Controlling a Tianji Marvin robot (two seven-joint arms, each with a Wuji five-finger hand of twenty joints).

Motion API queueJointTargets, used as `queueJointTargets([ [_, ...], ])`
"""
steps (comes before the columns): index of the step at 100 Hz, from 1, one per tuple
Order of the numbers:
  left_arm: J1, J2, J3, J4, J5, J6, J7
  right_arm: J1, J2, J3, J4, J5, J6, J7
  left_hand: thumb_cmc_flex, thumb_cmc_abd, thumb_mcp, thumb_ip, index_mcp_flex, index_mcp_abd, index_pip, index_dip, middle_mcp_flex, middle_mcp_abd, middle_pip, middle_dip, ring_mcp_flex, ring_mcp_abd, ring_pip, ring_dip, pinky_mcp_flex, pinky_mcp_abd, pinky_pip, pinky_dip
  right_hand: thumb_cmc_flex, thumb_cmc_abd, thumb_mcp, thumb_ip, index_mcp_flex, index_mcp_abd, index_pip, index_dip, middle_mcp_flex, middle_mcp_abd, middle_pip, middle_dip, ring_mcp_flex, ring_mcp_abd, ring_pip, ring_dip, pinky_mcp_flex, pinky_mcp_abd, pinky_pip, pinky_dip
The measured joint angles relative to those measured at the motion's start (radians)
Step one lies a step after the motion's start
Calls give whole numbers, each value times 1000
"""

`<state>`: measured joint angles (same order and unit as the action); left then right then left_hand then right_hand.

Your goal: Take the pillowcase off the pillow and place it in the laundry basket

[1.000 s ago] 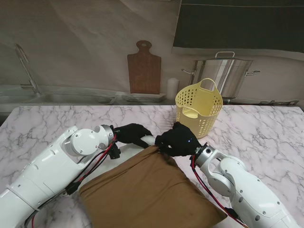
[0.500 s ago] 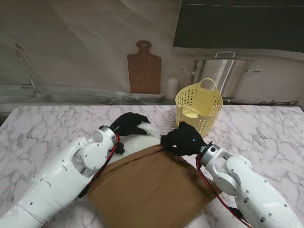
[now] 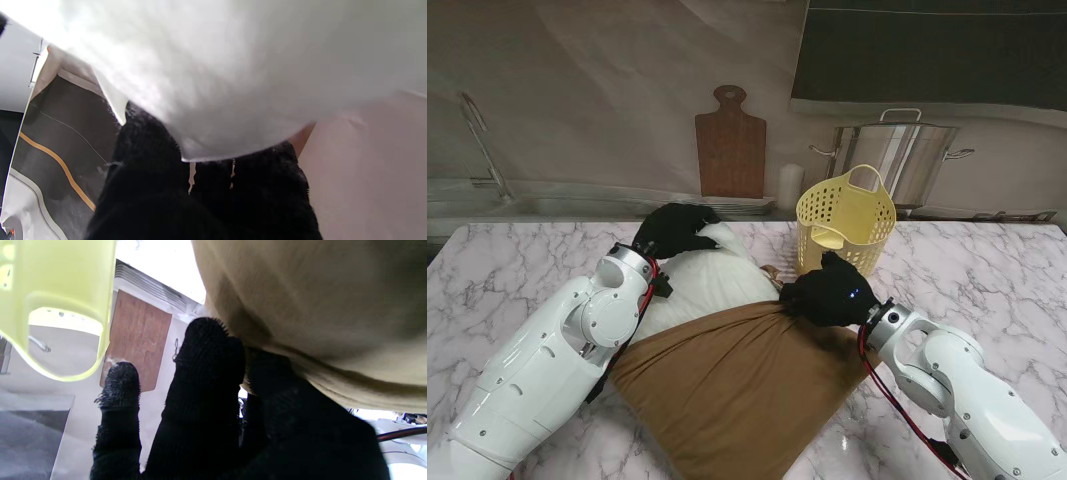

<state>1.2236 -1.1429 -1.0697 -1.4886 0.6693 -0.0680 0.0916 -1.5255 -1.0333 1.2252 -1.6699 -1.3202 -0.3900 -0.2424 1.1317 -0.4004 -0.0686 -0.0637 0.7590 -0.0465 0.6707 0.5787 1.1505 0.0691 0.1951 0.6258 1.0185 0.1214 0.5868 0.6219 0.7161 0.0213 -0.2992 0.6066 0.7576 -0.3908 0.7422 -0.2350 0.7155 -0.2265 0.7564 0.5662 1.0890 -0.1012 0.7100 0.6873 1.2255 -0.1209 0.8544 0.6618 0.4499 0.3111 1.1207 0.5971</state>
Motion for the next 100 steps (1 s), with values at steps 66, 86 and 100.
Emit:
queueJointTargets([
  [66, 41, 9, -130, -68, 12, -8, 57, -114, 20, 127, -84, -81, 84, -82, 77, 44, 108, 48, -9, 10, 47, 24, -22, 3, 29, 19, -14, -4, -1, 4, -22, -7, 0, 2, 0, -3, 15, 2, 4, -73, -1, 23, 1, -1, -1, 11, -10, -1, 0, 2, -6, 0, -2, 0],
  [86, 29, 19, -54, -66, -91, 3, 0, -36, 25, 38, -23, -75, 58, -101, 84, 173, 99, 49, -140, 60, -275, -61, -285, 60, 13, -209, -168, 48, -155, -37, -186, 75, 5, 11, 0, -3, 16, 2, 4, -73, -1, 23, 1, -1, -1, 11, -10, -1, 0, 2, -6, 0, -2, 0],
  [100, 23, 24, -23, -69, -196, -11, -154, 3, 25, -5, -3, -50, 31, -130, -95, 208, 58, 50, -340, 112, -542, -218, -657, 137, -117, -390, -380, 104, -295, -124, -349, 146, 32, 5, 0, -3, 16, 2, 4, -73, 0, 24, 1, -2, -1, 11, -11, -1, -9, 2, -6, 0, -2, 0],
])
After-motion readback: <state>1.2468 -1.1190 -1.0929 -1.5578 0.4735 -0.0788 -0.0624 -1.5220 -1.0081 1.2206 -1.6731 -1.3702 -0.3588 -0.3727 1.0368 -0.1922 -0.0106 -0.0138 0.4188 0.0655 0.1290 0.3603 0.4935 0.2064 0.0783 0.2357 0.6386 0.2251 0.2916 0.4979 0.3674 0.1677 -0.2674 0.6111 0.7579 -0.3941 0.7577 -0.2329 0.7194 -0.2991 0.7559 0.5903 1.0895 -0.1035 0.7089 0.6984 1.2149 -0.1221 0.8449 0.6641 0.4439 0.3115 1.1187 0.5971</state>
